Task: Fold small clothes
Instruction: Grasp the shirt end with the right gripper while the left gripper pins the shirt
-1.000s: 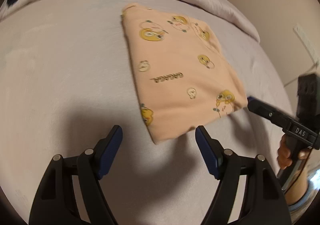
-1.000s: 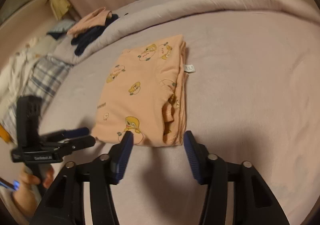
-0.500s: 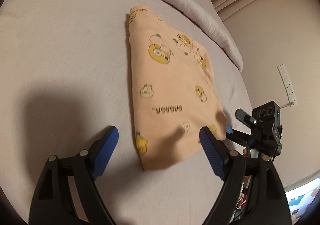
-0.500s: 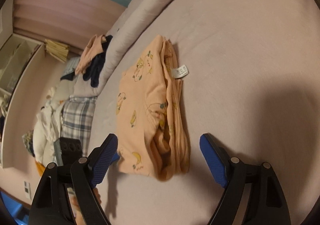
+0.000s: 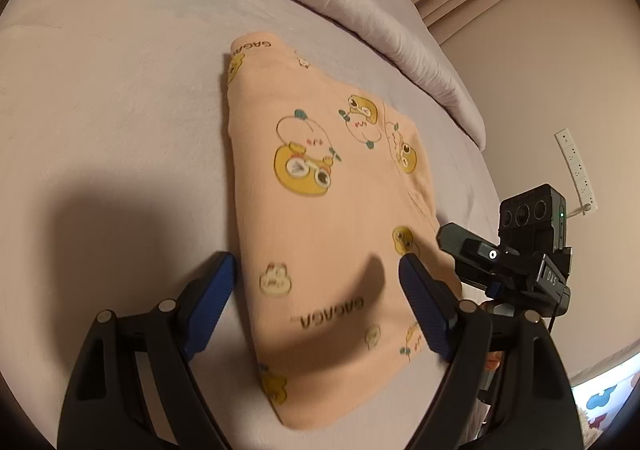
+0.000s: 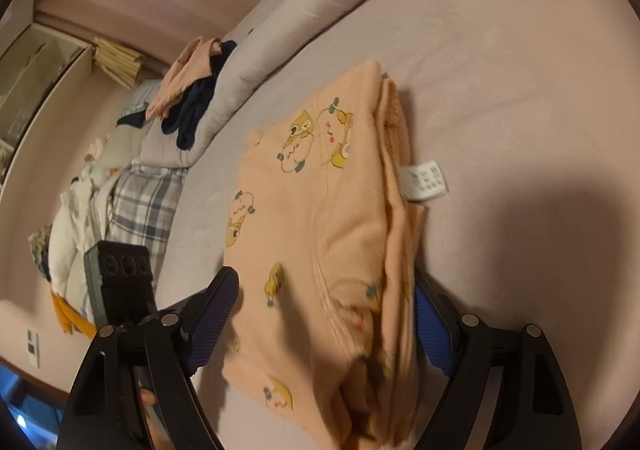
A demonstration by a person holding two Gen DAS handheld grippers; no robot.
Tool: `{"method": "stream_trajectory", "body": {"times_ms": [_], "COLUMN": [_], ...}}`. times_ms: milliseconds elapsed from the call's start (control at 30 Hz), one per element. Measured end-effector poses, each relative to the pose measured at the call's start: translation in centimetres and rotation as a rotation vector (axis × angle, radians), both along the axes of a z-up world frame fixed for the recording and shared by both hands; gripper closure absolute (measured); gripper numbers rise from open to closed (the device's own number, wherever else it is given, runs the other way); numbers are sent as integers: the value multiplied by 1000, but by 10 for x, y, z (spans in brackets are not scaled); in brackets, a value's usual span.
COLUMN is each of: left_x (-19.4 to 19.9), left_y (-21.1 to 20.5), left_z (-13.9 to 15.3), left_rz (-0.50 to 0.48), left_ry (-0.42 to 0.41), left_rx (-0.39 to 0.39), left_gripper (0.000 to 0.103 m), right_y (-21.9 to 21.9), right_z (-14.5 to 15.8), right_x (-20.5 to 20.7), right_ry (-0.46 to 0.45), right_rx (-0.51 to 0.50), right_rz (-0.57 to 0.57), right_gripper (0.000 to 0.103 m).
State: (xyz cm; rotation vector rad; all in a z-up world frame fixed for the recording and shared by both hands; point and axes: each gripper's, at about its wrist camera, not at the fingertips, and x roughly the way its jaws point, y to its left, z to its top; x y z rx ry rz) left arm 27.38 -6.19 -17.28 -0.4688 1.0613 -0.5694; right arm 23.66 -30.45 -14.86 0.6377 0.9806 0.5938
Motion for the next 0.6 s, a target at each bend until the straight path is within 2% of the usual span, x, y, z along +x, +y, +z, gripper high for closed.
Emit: {"method": "stream_trajectory", "body": {"times_ms": [333, 600], "left_x": [19, 27], "left_y": [-11, -16], "left_z": [-1, -2], "left_rz": [-7, -12], "left_ry": [-20, -34], "left_rx": [13, 38], "left_gripper": [20, 20], "right_y": [6, 18], "right_z": [2, 5], "right_x": [9, 17], "right_ry": [-30, -55], "right_rx": [-47, -109], "right_rz": [22, 21], "right_gripper": [19, 26]}}
